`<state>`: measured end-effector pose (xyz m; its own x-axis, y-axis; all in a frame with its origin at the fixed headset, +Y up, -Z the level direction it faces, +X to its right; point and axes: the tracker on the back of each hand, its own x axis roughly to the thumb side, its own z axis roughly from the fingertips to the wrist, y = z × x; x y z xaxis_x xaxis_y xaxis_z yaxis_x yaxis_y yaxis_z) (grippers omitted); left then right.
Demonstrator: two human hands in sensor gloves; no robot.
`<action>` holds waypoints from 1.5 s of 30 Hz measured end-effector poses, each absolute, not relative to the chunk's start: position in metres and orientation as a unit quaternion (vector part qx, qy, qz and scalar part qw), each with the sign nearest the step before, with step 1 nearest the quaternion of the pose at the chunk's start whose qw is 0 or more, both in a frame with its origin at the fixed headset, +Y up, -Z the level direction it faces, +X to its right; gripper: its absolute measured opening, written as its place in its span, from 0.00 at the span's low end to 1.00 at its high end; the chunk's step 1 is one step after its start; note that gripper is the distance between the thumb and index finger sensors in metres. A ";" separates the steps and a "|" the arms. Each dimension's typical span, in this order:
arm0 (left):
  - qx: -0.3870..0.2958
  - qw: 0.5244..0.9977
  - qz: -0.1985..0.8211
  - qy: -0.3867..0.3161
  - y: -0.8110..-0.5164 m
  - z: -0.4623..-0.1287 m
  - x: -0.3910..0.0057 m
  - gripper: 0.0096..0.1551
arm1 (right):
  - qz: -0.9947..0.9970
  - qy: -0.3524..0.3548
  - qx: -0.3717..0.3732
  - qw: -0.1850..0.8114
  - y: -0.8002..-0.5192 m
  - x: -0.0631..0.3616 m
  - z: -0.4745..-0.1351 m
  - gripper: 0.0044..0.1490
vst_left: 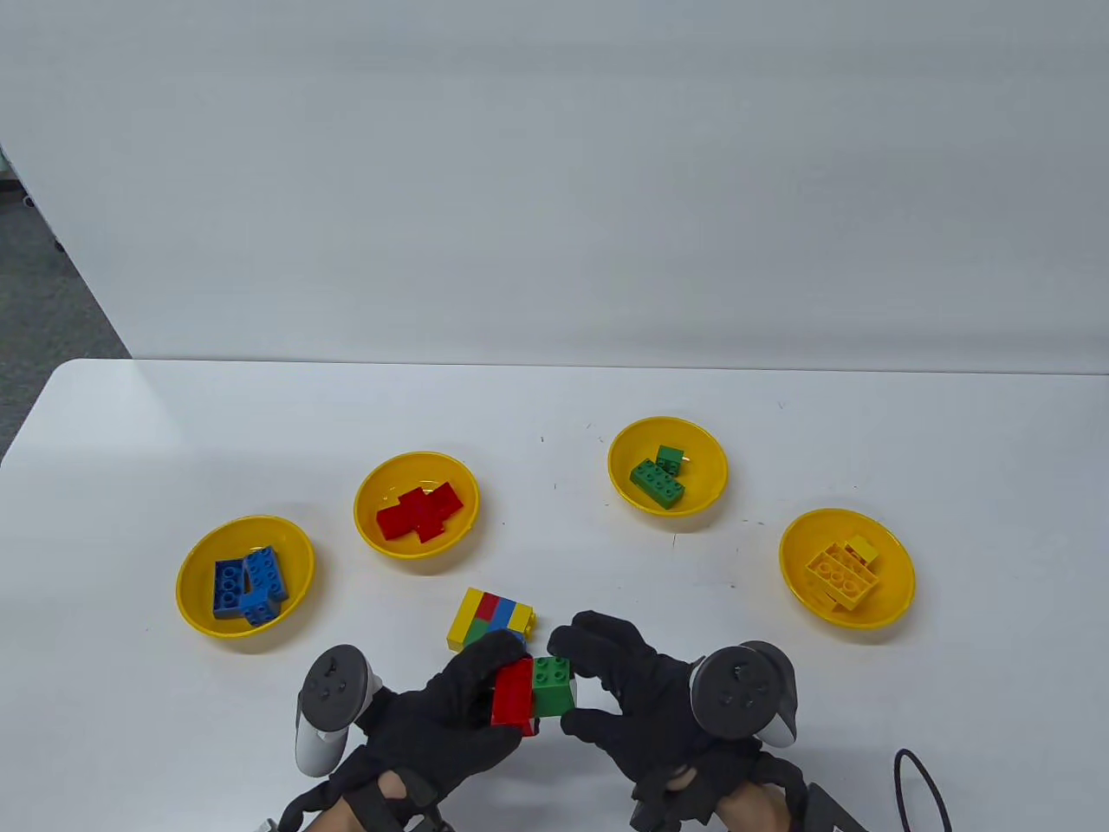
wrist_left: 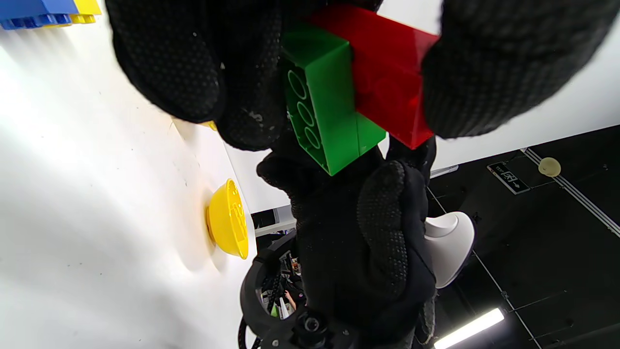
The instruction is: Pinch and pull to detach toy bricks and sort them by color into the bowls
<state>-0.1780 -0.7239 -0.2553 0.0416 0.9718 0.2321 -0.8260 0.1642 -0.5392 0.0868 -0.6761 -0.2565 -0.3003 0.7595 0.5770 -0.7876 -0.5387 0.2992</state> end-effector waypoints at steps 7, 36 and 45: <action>-0.134 0.718 0.618 -0.290 -0.726 -0.253 -0.172 0.57 | 0.809 -0.070 0.346 0.470 -0.685 0.080 -0.251 0.39; 0.190 0.860 0.407 -0.240 -0.678 -0.234 -0.190 0.34 | 0.852 -0.168 0.339 0.362 -0.689 0.074 -0.238 0.37; 0.162 0.926 0.338 -0.029 -0.622 -0.320 -0.257 0.34 | 0.845 -0.173 0.296 0.410 -0.684 0.099 -0.246 0.38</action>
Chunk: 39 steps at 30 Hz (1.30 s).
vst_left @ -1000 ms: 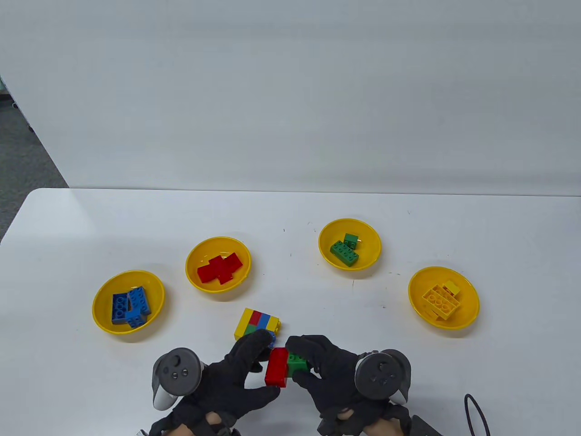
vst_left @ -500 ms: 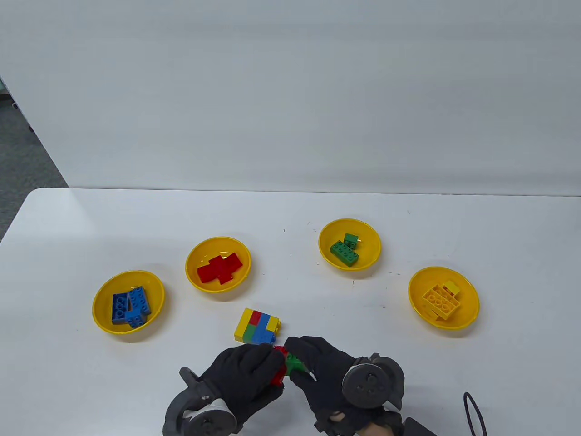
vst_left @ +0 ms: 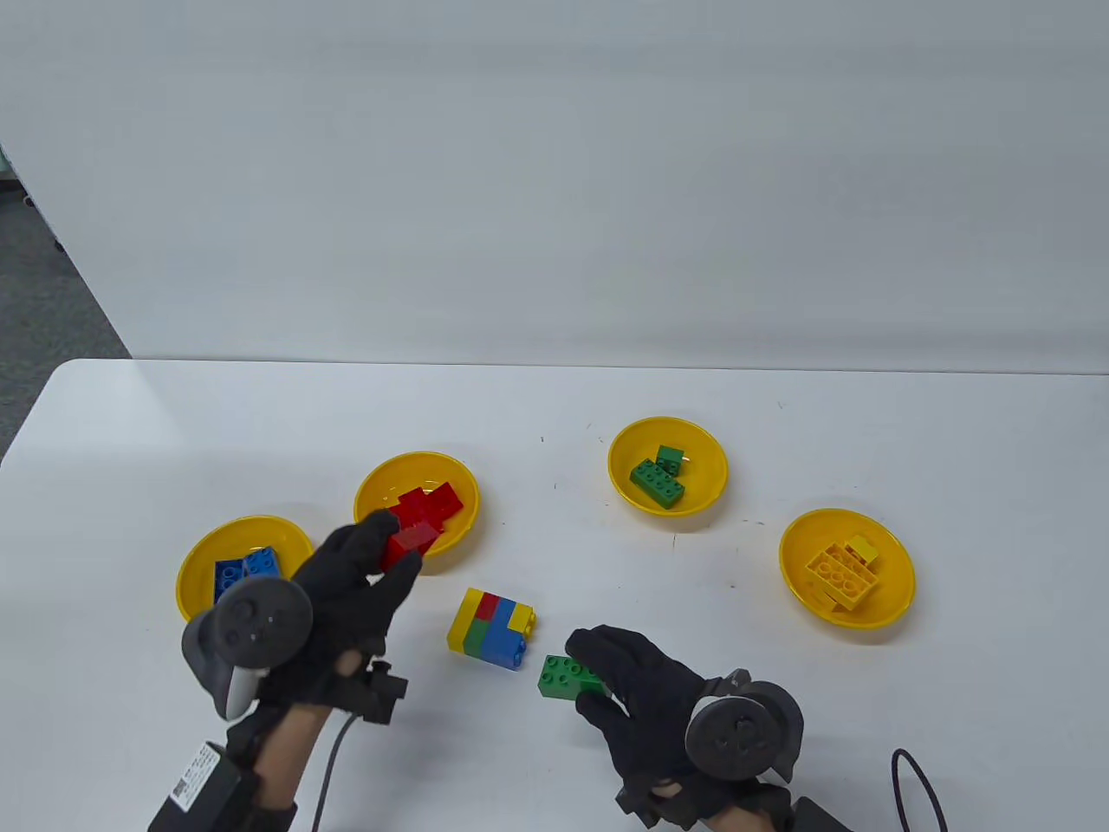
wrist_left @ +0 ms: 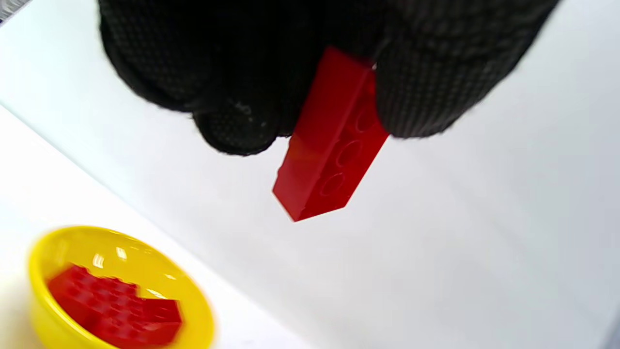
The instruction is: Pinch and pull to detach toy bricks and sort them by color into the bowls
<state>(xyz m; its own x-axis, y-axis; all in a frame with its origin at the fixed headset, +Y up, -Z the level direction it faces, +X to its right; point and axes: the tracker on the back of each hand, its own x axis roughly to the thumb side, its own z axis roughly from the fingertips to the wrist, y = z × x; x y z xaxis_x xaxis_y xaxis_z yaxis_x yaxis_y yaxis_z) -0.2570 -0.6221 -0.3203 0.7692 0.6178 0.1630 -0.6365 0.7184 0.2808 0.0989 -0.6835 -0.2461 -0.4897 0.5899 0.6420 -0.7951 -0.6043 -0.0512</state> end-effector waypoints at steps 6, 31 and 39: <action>0.050 0.974 0.209 0.072 -0.638 -0.408 -0.249 0.34 | 0.848 -0.158 0.288 0.415 -0.688 0.107 -0.249 0.37; 0.058 0.886 0.410 -0.211 -0.609 -0.312 -0.196 0.46 | 0.768 -0.123 0.249 0.577 -0.690 0.116 -0.257 0.38; -0.075 0.848 0.450 -0.271 -0.683 -0.283 -0.157 0.53 | 0.738 -0.110 0.253 0.616 -0.695 0.110 -0.256 0.38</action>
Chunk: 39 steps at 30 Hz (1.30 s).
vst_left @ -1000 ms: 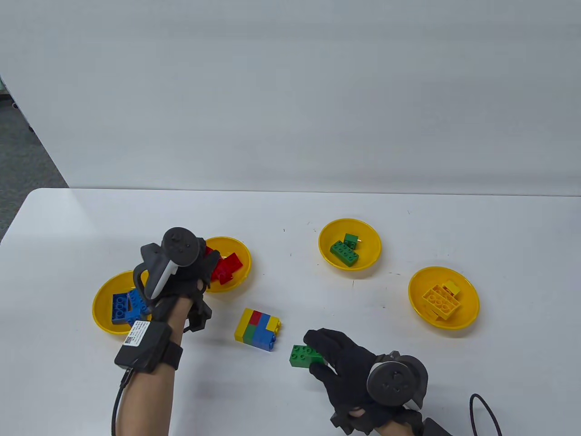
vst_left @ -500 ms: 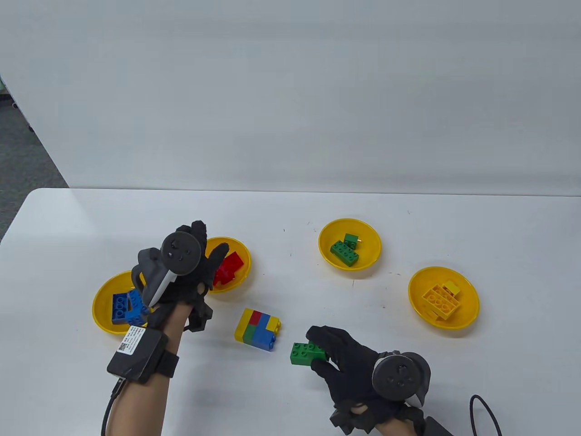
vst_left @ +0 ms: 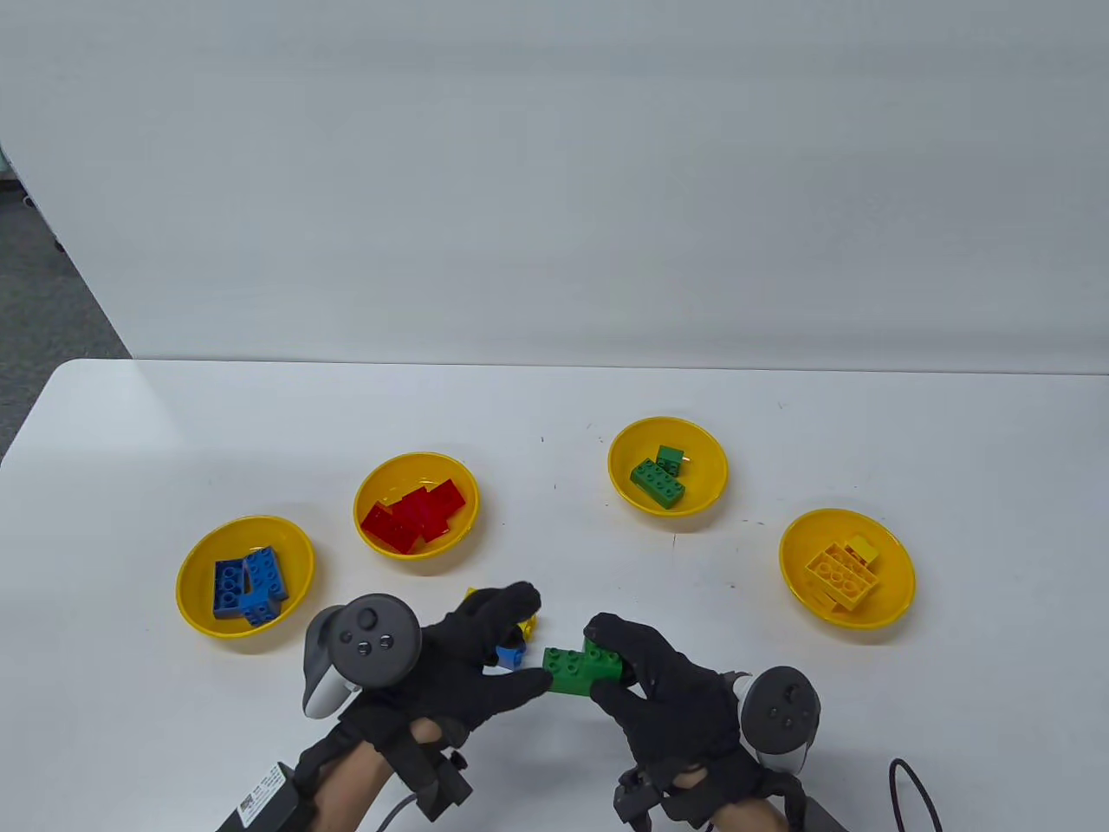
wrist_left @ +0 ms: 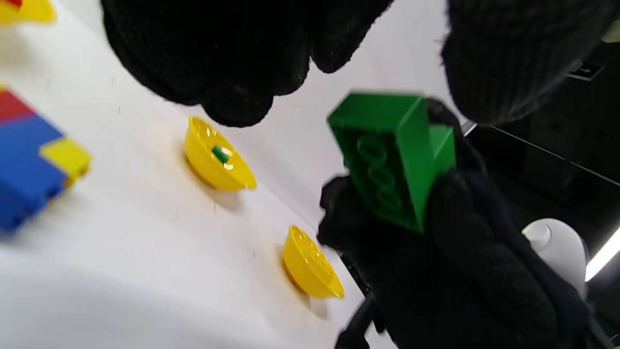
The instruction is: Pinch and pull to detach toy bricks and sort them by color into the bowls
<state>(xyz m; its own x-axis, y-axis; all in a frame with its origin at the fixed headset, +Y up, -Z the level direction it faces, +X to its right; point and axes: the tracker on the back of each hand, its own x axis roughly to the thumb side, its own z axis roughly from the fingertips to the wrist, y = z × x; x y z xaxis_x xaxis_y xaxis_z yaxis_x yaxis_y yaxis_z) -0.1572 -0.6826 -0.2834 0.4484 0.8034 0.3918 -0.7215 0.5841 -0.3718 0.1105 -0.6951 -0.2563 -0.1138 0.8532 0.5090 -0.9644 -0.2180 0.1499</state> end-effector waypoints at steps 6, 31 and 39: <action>-0.109 0.820 0.496 -0.265 -0.709 -0.291 -0.154 0.40 | 0.756 -0.095 0.259 0.594 -0.705 0.103 -0.257 0.37; -0.097 0.839 0.467 -0.260 -0.710 -0.298 -0.183 0.39 | 0.930 -0.134 0.062 0.335 -0.638 0.154 -0.386 0.32; -0.083 0.845 0.473 -0.237 -0.708 -0.303 -0.200 0.40 | 0.995 -0.081 0.036 0.035 -0.681 0.140 -0.478 0.32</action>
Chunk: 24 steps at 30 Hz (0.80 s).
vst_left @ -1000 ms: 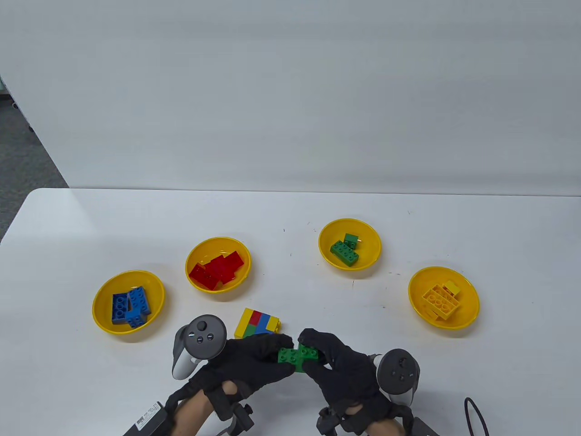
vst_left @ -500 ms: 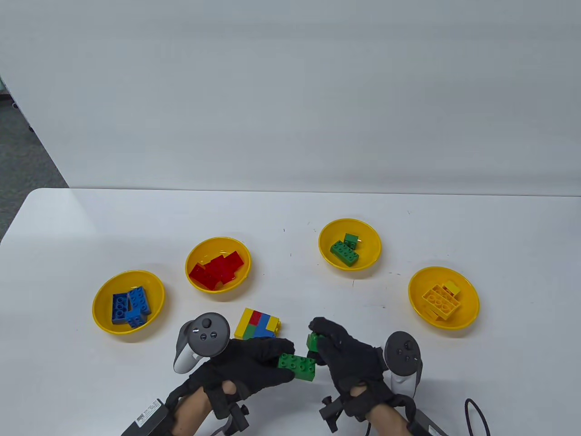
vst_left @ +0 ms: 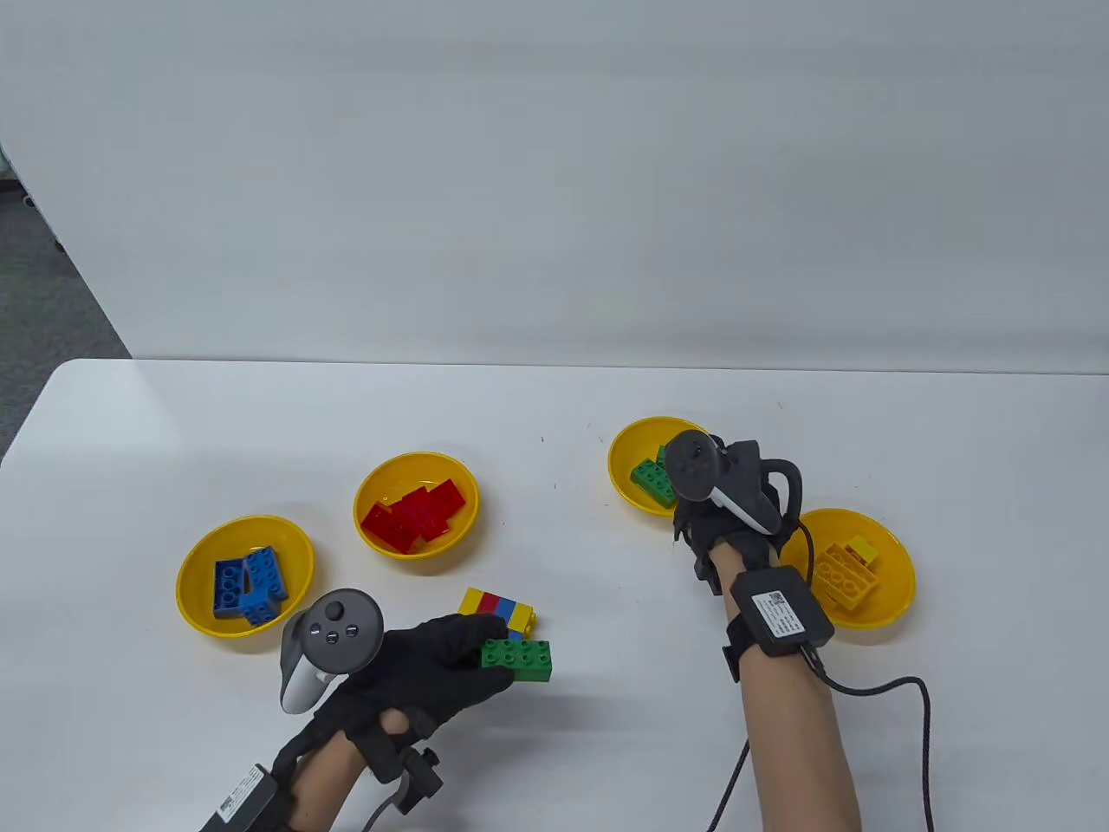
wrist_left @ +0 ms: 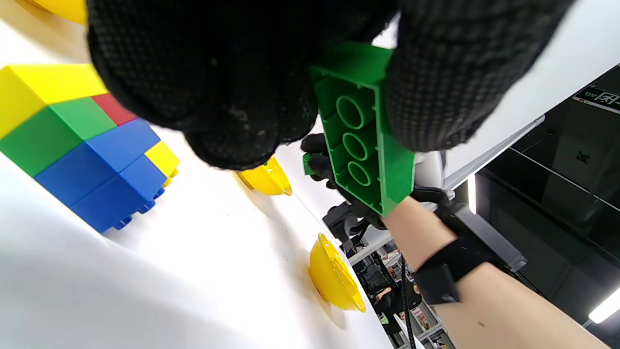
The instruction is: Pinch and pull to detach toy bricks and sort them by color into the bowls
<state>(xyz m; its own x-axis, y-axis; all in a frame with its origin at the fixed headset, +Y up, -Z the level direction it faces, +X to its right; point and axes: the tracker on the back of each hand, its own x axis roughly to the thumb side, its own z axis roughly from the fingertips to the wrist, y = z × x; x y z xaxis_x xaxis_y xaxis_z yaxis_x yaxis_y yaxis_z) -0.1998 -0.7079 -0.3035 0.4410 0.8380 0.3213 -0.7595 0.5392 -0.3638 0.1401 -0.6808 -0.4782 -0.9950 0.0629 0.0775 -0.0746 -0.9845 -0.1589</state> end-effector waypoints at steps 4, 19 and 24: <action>-0.080 0.849 0.469 -0.231 -0.708 -0.305 -0.203 0.40 | 0.996 -0.080 0.001 0.038 -0.694 0.145 -0.495 0.33; -0.074 0.846 0.476 -0.229 -0.706 -0.302 -0.202 0.40 | 0.904 -0.241 0.139 0.325 -0.607 0.145 -0.383 0.32; -0.068 0.841 0.485 -0.230 -0.704 -0.299 -0.202 0.40 | 0.841 -0.206 0.238 0.440 -0.611 0.116 -0.328 0.33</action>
<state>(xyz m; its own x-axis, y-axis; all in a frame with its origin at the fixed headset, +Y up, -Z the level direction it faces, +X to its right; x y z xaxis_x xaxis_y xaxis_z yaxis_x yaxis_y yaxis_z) -0.2021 -0.7043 -0.2989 0.4235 0.8470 0.3213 -0.7844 0.5202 -0.3377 0.1157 -0.6105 -0.3279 -0.4990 0.6423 0.5817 -0.8385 -0.5275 -0.1367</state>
